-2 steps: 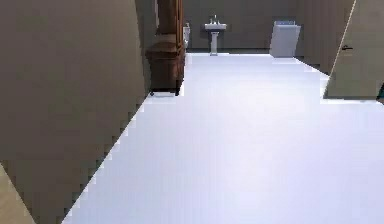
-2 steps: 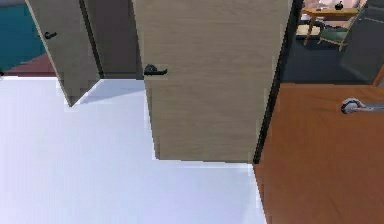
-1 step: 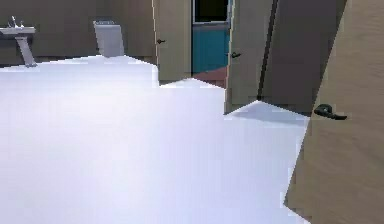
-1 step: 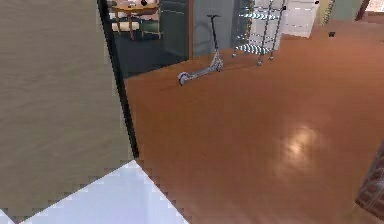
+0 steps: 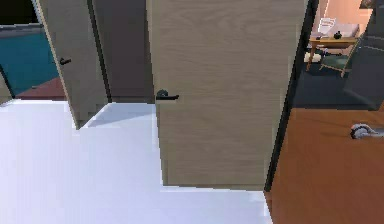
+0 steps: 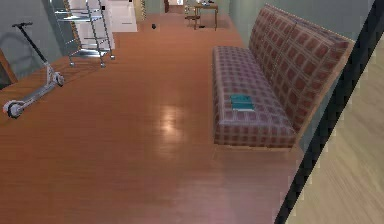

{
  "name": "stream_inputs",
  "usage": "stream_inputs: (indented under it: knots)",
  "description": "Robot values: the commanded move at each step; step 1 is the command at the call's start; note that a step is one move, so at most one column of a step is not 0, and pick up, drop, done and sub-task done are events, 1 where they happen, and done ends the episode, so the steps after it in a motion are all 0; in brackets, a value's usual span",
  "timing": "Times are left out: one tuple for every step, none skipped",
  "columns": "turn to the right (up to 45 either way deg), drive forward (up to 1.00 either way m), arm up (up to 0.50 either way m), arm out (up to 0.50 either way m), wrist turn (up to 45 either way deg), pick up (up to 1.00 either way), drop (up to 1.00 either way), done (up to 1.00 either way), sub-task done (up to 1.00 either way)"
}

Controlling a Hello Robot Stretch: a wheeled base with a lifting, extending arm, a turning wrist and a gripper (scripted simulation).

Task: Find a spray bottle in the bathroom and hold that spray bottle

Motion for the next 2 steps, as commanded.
stream_inputs:
  knots:
    - [9.0,0.0,0.0,0.0,0.0,0.0,0.0,0.0,0.0]
    - [0.0,0.2,0.0,0.0,0.0,0.0,0.0,0.0,0.0]
